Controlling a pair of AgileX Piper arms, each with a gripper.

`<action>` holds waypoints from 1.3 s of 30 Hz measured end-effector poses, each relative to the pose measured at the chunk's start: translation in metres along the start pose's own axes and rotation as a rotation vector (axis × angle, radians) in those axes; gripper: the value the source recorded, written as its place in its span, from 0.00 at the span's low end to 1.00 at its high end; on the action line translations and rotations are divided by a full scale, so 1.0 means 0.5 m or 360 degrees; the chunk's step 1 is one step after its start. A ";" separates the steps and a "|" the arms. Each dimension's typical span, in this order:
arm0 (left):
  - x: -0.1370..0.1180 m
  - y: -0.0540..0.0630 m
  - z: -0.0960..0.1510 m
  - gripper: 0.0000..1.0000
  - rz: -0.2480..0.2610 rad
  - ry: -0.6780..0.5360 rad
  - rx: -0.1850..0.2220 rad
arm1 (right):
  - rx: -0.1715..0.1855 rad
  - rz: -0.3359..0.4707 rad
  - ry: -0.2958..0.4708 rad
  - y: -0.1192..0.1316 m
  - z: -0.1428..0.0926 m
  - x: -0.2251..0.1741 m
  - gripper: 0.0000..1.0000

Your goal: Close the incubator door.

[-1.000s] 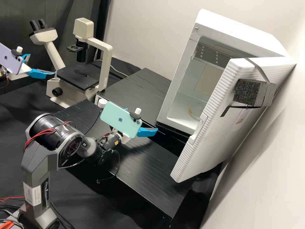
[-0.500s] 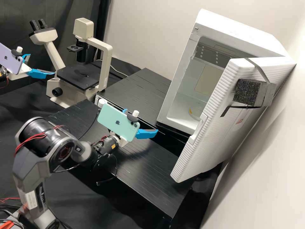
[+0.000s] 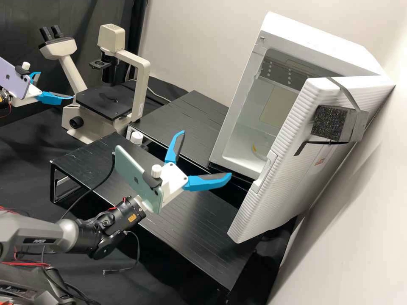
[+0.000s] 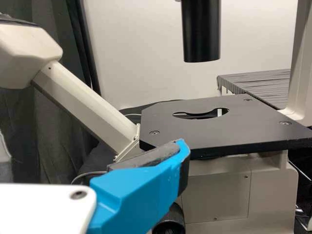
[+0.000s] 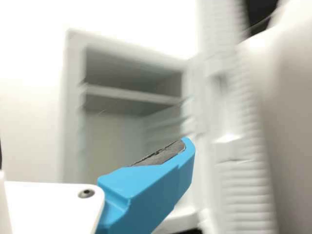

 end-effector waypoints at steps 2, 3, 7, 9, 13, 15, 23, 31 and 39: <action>0.000 0.000 0.000 1.00 0.0000 0.0000 0.0000 | -0.0004 0.0058 -0.0044 0.015 0.012 -0.001 1.00; 0.000 0.000 0.000 1.00 0.0000 0.0000 0.0000 | -0.0014 0.0086 -0.0063 0.022 0.018 -0.001 1.00; 0.000 0.000 0.000 1.00 0.0000 0.0000 0.0000 | -0.0055 0.0127 -0.0182 0.031 0.052 0.005 1.00; 0.000 0.000 0.000 1.00 0.0000 0.0000 0.0000 | -0.0064 0.0122 -0.0232 0.030 0.068 0.015 1.00; 0.000 0.000 0.000 1.00 0.0000 0.0000 0.0000 | -0.0076 0.0109 -0.0331 0.026 0.103 0.035 1.00; 0.000 0.000 0.000 1.00 0.0000 0.0000 0.0000 | -0.0081 0.0106 -0.0380 0.025 0.120 0.043 1.00; 0.000 0.000 0.000 1.00 0.0000 0.0000 0.0000 | -0.0068 0.0097 -0.0495 0.018 0.156 0.068 1.00; 0.000 0.000 0.000 1.00 0.0000 0.0000 0.0000 | -0.0011 -0.0002 -0.0464 -0.005 0.157 0.079 1.00; 0.000 0.000 0.000 1.00 0.0000 0.0000 0.0000 | 0.0087 -0.0065 -0.0438 -0.021 0.156 0.085 1.00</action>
